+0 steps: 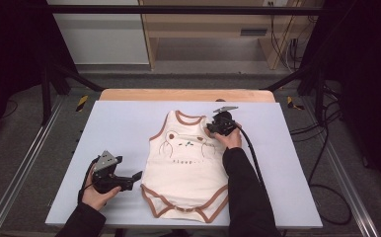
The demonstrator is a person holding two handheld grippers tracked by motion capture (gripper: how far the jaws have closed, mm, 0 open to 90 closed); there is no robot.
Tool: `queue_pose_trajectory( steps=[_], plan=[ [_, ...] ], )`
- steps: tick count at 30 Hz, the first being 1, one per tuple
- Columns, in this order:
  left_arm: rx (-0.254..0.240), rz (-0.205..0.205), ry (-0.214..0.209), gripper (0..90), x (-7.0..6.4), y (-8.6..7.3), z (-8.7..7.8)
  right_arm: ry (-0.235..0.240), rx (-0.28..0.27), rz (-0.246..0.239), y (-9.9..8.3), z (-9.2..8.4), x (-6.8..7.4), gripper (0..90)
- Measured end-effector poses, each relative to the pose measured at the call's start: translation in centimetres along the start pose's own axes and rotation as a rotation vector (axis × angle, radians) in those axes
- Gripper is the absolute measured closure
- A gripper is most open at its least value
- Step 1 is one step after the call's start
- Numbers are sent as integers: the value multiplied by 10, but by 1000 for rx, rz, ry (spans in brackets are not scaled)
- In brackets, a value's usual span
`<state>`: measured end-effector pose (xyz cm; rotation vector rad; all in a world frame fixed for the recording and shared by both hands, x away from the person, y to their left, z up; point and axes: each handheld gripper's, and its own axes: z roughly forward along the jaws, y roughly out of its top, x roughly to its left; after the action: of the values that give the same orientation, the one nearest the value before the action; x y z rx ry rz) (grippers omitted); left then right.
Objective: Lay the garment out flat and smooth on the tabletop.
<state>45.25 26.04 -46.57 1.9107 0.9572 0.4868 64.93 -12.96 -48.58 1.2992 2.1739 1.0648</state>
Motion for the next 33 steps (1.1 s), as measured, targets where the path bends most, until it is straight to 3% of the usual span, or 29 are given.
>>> queue_pose_trajectory(
  steps=[4, 9, 12, 14, 17, 19, 22, 30, 33],
  plan=[
    [-1, 1, 2, 11, 0, 0, 0, -18, 13, -41, 6, -3, 3, 855],
    [-1, 0, 5, 14, 1, 0, 0, -94, -66, -55, 18, -13, -4, 865],
    [4, 5, 6, 15, 1, -1, 0, -168, -126, -122, 28, -16, -7, 862],
    [7, 4, 7, 15, 0, -1, 1, -190, -133, -140, 33, -14, -8, 836],
    [13, 6, 6, 15, -1, -3, 2, -195, -98, -155, 37, -10, -13, 668],
    [13, 8, 1, 15, -1, -3, 2, -162, -114, -109, 36, -16, -15, 639],
    [8, 5, -3, 15, -1, -2, 1, -112, -116, -99, 34, -30, -13, 545],
    [-32, -5, -24, 11, -2, 2, -5, 12, -229, -52, 18, -82, 7, 331],
    [-36, -5, -35, 9, -2, 2, -6, 51, -253, -63, 5, -99, 14, 276]
  ],
)
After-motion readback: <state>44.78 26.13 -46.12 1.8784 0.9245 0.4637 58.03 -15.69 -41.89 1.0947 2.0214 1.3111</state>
